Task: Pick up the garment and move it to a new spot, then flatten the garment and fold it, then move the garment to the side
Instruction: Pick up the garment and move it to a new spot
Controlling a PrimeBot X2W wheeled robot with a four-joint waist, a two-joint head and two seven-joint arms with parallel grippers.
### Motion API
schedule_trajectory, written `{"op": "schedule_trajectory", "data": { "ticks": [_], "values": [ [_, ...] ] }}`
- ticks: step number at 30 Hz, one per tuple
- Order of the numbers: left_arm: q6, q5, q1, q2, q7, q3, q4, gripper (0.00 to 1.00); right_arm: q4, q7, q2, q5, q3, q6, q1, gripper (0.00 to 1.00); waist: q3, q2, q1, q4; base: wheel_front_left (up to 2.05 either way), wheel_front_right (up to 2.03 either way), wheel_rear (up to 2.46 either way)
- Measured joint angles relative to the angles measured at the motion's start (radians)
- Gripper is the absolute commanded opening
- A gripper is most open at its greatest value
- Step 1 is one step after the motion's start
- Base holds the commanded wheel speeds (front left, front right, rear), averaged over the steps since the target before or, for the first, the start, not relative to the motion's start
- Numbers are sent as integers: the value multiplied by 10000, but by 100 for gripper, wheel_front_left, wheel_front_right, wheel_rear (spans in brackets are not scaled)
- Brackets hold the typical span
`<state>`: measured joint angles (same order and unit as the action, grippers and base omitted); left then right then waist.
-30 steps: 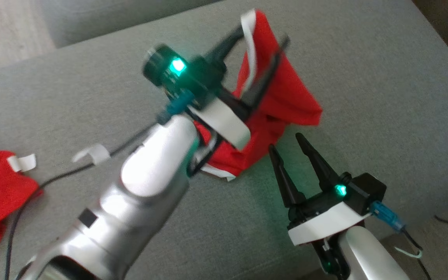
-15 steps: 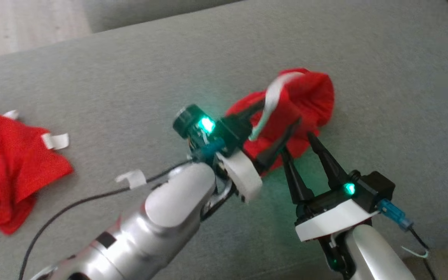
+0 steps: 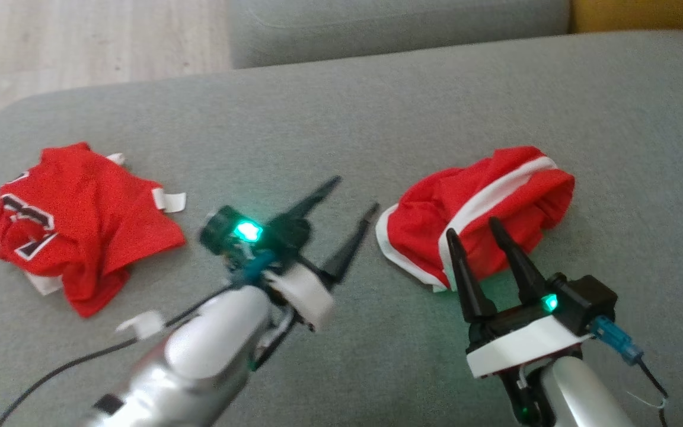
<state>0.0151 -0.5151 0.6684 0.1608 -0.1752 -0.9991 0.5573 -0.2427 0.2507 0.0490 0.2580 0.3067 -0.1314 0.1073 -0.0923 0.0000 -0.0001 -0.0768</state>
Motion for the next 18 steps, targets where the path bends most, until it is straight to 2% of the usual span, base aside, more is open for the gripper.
{"op": "schedule_trajectory", "data": {
  "ticks": [6, 11, 13, 14, 18],
  "values": [
    [-1384, -142, -896, 1120, -671, 1283, -1321, 100, -12, 0, -2, -8, -345, 0, -39, 100, 318, 0, 0, 514, 0, 0, 0],
    [-2510, -180, -2759, 1829, -771, 2805, -2938, 100, 10, 0, -4, -125, -685, 0, -326, 100, 443, 0, 0, 789, 0, 0, 0],
    [-2708, -40, -3600, 1852, -771, 3379, -3584, 100, 10, 0, -8, -209, -821, 0, -390, 100, 447, 0, 0, 869, 0, 0, 0],
    [-2842, 36, -4405, 1801, -773, 3992, -4056, 100, 13, 2, -6, -263, -928, 0, -388, 100, 437, 0, 0, 919, 0, 0, 0],
    [-2763, 468, -5483, 1595, -771, 4690, -4326, 100, -6, 0, -6, -397, -1147, 0, -391, 100, 402, 0, 0, 989, 0, 0, 0]
  ]
}}
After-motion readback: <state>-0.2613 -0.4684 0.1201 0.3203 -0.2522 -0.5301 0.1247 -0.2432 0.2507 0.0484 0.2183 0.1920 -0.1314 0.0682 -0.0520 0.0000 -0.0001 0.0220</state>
